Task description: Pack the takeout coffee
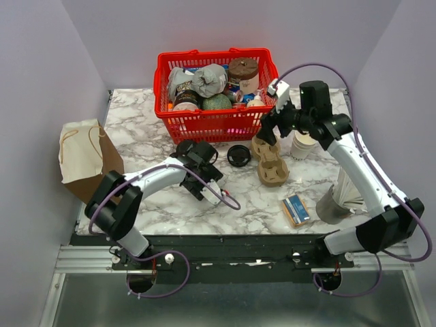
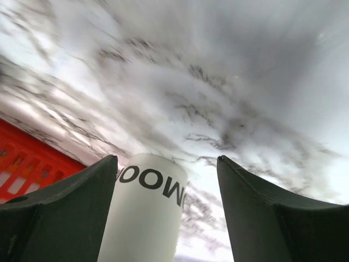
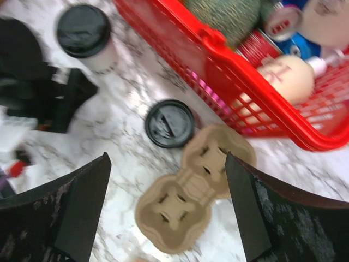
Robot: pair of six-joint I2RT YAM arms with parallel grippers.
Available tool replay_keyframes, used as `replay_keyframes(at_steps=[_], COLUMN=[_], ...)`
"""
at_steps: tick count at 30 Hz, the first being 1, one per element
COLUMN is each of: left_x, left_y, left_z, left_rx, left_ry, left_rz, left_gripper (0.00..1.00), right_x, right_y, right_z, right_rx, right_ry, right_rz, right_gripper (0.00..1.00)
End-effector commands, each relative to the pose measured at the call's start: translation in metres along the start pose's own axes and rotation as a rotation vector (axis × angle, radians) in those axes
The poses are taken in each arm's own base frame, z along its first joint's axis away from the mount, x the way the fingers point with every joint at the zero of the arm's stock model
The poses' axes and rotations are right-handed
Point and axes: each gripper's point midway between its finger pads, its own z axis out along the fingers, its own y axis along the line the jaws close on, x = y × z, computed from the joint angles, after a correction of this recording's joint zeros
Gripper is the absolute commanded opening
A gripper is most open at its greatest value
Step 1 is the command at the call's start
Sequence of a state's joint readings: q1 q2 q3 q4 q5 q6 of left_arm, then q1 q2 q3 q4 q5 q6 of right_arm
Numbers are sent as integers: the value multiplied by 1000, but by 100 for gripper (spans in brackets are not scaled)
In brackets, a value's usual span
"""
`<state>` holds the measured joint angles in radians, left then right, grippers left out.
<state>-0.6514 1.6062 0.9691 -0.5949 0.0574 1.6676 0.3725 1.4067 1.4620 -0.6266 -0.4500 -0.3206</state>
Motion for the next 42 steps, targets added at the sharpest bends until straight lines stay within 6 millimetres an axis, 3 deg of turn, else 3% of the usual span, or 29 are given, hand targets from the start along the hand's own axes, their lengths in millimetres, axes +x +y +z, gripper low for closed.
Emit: replay_keyframes(at_steps=[1, 8, 11, 17, 24, 31, 33, 35, 36, 39, 40, 42], left_x=[-69, -106, -115, -119, -104, -101, -99, -96, -93, -90, -90, -91], left_y=[20, 32, 35, 29, 17, 16, 17, 18, 19, 19, 18, 19], left_z=[-55, -111, -133, -165, -163, -162, -161, -160, -159, -156, -155, -154], left_rx=[-103, -260, -306, -339, -353, -359, -366, -379, -389, -389, -385, -381], left_ry=[-341, -551, -632, -680, -600, -597, -593, -585, -575, -562, -563, -565], left_rz=[-210, -517, -698, -829, -834, -855, -853, -857, -859, -859, -860, -858], left_gripper=[84, 85, 85, 86, 86, 86, 86, 87, 87, 87, 87, 87], right_x=[68, 124, 134, 153, 165, 169, 166, 150, 127, 103, 83, 77], right_y=[-22, -10, -10, -19, -28, -37, -42, -48, -57, -71, -79, -81], right_z=[-1, 18, 26, 47, 66, 71, 70, 69, 73, 89, 92, 95], right_rx=[80, 71, 72, 115, 145, 186, 214, 233, 245, 230, 238, 231], right_ry=[296, 443, 478, 540, 586, 608, 590, 533, 468, 414, 372, 364], right_rz=[24, 226, 269, 350, 405, 413, 409, 396, 375, 337, 322, 320], right_gripper=[89, 76, 73, 60, 63, 65, 65, 66, 66, 66, 66, 66])
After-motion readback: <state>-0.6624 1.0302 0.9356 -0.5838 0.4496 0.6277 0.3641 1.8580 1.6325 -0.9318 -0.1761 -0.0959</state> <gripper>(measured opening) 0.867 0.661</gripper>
